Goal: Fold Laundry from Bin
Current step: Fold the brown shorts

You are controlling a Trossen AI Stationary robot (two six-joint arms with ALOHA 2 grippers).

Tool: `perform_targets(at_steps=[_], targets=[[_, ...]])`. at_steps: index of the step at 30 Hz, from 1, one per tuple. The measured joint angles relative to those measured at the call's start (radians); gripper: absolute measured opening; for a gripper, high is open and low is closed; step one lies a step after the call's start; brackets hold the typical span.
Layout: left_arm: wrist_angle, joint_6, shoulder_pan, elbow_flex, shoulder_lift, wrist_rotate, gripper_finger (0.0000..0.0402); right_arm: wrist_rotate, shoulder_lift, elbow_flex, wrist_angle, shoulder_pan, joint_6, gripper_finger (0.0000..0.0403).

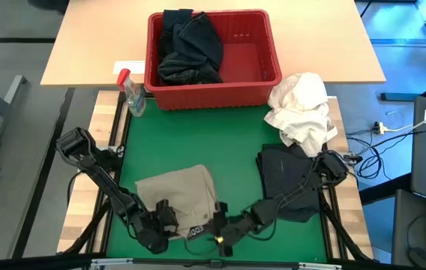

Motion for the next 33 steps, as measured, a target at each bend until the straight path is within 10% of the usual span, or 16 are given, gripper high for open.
perform_targets(at_steps=[14,33], targets=[[0.287,0.245,-0.022,0.134,0.157,-0.119,0.0172,0.234,0.035,0.000,-0.133,-0.039,-0.074,0.0222],[-0.193,-0.131,0.012,0.208,0.215,0.075,0.0172,0.146,0.089,0.000,-0.121,-0.086,-0.074,0.0222]])
